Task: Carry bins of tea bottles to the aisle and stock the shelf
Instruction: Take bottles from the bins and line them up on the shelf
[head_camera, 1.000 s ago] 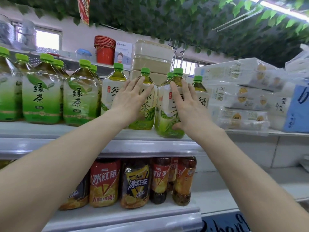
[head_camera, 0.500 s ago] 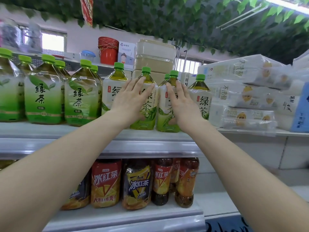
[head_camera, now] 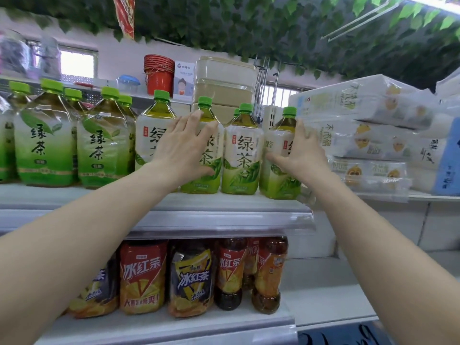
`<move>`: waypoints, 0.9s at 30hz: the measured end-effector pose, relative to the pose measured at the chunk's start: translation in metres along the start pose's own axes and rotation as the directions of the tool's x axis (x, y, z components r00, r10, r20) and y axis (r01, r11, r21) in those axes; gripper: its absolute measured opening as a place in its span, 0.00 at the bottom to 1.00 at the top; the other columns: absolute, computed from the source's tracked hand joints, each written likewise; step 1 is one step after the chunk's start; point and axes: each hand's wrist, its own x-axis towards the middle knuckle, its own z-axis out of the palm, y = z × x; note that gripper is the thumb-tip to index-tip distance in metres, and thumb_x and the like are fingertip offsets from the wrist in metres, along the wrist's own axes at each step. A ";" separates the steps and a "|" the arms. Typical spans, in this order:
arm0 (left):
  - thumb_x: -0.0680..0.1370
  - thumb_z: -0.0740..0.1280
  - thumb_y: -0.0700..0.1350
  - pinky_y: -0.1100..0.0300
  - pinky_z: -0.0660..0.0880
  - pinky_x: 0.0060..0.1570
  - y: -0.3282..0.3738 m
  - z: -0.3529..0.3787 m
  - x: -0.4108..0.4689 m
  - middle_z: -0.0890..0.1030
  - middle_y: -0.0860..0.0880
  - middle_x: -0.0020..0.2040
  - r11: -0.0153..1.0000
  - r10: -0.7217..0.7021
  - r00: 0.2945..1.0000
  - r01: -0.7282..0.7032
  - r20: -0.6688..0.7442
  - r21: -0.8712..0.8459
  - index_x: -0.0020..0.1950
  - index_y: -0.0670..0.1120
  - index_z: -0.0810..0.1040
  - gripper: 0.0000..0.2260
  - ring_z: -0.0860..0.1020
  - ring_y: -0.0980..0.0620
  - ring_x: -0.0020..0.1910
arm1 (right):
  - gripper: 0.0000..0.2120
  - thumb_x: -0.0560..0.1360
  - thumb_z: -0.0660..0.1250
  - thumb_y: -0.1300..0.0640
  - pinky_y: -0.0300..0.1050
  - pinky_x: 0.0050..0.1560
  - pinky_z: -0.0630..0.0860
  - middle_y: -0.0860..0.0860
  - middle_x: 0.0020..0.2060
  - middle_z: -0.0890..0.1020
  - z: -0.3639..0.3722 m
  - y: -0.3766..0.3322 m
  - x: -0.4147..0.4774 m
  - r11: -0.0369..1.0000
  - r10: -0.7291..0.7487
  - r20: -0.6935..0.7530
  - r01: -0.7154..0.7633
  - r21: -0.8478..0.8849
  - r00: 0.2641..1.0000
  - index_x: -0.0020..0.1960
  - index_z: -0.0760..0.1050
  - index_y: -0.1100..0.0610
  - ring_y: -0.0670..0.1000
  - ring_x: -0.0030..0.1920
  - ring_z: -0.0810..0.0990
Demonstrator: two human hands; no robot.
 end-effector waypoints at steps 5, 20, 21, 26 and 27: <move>0.65 0.77 0.64 0.44 0.55 0.76 0.002 0.004 0.001 0.55 0.40 0.78 0.999 -0.031 1.000 0.031 0.000 -0.012 0.80 0.50 0.55 0.51 0.58 0.38 0.76 | 0.51 0.74 0.71 0.41 0.57 0.66 0.70 0.64 0.73 0.60 0.009 -0.001 0.000 0.992 0.013 0.048 -0.019 0.123 0.999 0.81 0.40 0.51 0.65 0.69 0.69; 0.64 0.77 0.65 0.46 0.46 0.78 -0.011 0.002 -0.008 0.50 0.44 0.80 0.997 0.020 0.999 -0.023 0.041 0.067 0.81 0.50 0.47 0.57 0.53 0.41 0.79 | 0.41 0.77 0.65 0.39 0.59 0.78 0.52 0.57 0.79 0.51 0.026 -0.024 0.002 0.891 -0.452 -0.051 0.448 -0.076 0.890 0.81 0.47 0.50 0.58 0.80 0.48; 0.64 0.77 0.65 0.47 0.46 0.78 -0.010 0.002 -0.009 0.49 0.44 0.81 0.997 0.021 0.999 -0.024 0.045 0.070 0.82 0.50 0.47 0.57 0.52 0.42 0.79 | 0.43 0.76 0.65 0.37 0.57 0.79 0.48 0.57 0.80 0.49 0.032 -0.029 0.000 0.868 -0.486 0.000 0.483 -0.113 0.874 0.81 0.46 0.50 0.57 0.80 0.47; 0.64 0.77 0.64 0.47 0.45 0.79 -0.011 0.004 -0.010 0.49 0.44 0.81 0.998 0.019 0.999 -0.021 0.041 0.053 0.82 0.50 0.47 0.57 0.52 0.42 0.80 | 0.48 0.74 0.67 0.38 0.53 0.78 0.45 0.56 0.80 0.44 0.051 -0.032 -0.003 0.862 -0.493 0.015 0.491 -0.131 0.870 0.81 0.41 0.50 0.56 0.80 0.46; 0.64 0.77 0.64 0.47 0.45 0.79 -0.012 0.004 -0.011 0.49 0.44 0.81 0.999 0.022 0.999 -0.024 0.041 0.048 0.81 0.50 0.47 0.57 0.52 0.42 0.80 | 0.48 0.74 0.68 0.38 0.53 0.79 0.45 0.56 0.81 0.44 0.051 -0.032 -0.003 0.864 -0.492 0.011 0.490 -0.117 0.870 0.81 0.42 0.50 0.56 0.80 0.46</move>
